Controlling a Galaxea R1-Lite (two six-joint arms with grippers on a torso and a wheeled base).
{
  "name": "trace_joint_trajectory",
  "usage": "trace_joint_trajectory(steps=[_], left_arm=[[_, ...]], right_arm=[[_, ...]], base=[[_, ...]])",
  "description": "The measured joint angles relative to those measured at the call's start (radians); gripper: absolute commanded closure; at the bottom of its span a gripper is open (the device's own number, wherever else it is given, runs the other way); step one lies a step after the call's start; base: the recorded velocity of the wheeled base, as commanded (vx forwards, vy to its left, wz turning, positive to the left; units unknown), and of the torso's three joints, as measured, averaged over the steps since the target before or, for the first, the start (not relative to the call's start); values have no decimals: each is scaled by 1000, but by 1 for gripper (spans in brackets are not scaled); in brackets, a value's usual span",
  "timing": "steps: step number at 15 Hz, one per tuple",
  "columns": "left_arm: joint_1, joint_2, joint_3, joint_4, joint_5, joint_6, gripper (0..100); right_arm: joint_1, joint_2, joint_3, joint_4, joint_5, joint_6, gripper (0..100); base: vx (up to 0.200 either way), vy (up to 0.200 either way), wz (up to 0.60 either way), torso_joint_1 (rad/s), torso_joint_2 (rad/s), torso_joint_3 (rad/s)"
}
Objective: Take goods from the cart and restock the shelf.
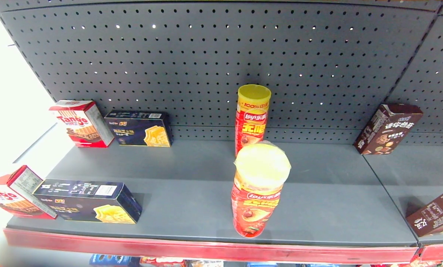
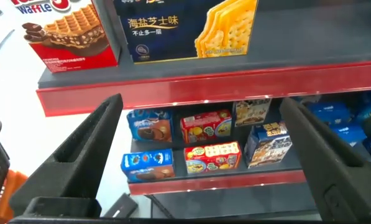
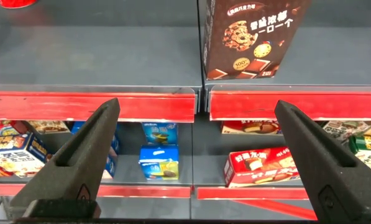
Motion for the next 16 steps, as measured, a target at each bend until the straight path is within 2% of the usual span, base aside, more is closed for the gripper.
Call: trace_joint_trajectory(steps=[9, 13, 15, 16], left_arm=[[0, 0, 0, 0, 1, -2, 0], [1, 0, 0, 0, 13, -19, 0], [1, 0, 0, 0, 10, -13, 0], [1, 0, 0, 0, 10, -15, 0]], right_arm=[[0, 0, 0, 0, 0, 0, 0], [0, 0, 0, 1, 0, -1, 0], [0, 0, 0, 1, 0, -4, 0], [0, 0, 0, 1, 0, -5, 0]], base=[[0, 0, 0, 0, 0, 0], [0, 0, 0, 0, 0, 0], [-200, 0, 0, 0, 2, 0], [0, 0, 0, 0, 0, 0]])
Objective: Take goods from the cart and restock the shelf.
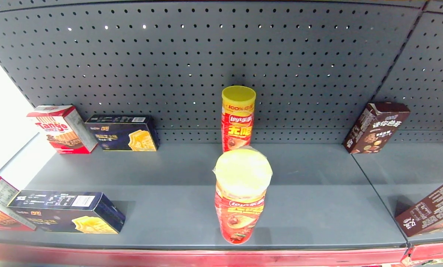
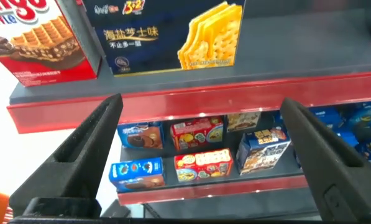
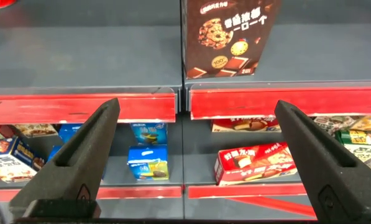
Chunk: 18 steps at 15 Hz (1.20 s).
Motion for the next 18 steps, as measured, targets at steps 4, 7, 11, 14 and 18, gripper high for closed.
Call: trace_joint_trajectory(steps=[4, 7, 11, 14, 18], left_arm=[[0, 0, 0, 0, 0, -2, 0], [0, 0, 0, 0, 0, -3, 0], [0, 0, 0, 0, 0, -3, 0], [0, 0, 1, -1, 0, -1, 0], [0, 0, 2, -4, 6, -5, 0]], right_arm=[[0, 0, 0, 0, 0, 0, 0], [0, 0, 0, 0, 0, 0, 0], [0, 0, 0, 0, 0, -1, 0], [1, 0, 0, 0, 0, -2, 0], [0, 0, 0, 0, 0, 0, 0]], base=[[0, 0, 0, 0, 0, 0], [0, 0, 0, 0, 0, 0], [0, 0, 0, 0, 0, 0], [0, 0, 0, 0, 0, 0], [0, 0, 0, 0, 0, 0]])
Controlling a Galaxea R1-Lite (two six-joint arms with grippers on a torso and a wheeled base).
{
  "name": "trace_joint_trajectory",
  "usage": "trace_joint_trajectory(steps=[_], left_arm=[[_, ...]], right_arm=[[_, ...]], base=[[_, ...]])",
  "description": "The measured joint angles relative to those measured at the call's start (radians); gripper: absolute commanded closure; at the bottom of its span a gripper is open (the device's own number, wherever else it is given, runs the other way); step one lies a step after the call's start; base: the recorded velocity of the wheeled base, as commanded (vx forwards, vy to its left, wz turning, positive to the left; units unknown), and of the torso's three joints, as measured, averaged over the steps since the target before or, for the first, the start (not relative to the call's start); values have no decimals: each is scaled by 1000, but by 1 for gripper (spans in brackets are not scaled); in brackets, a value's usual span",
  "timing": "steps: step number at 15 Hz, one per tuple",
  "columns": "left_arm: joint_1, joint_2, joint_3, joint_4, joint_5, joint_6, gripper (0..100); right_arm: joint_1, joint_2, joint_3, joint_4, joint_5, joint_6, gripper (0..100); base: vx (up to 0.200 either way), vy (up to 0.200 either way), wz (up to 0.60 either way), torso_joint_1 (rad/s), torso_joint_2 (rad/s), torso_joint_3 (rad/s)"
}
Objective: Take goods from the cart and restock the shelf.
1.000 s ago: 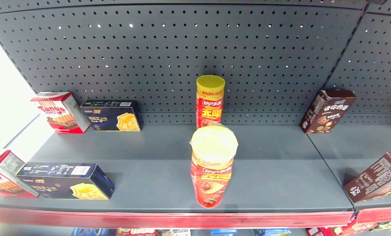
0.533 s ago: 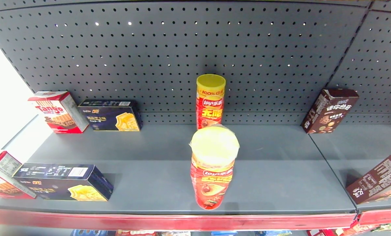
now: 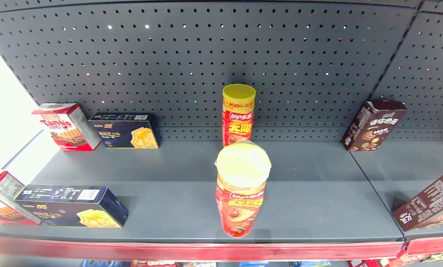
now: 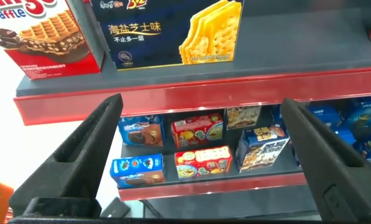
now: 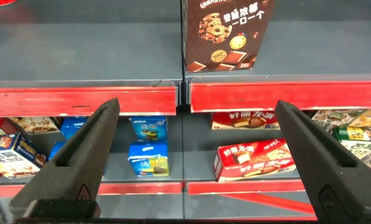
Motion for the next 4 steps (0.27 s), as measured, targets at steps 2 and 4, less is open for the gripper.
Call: trace_joint_trajectory(steps=[2, 4], left_arm=[[0, 0, 0, 0, 0, 0, 0], [0, 0, 0, 0, 0, -1, 0]], right_arm=[[0, 0, 0, 0, 0, -1, 0], [1, 0, 0, 0, 0, 0, 0]], base=[[0, 0, 0, 0, 0, 0], [0, 0, 0, 0, 0, 0]])
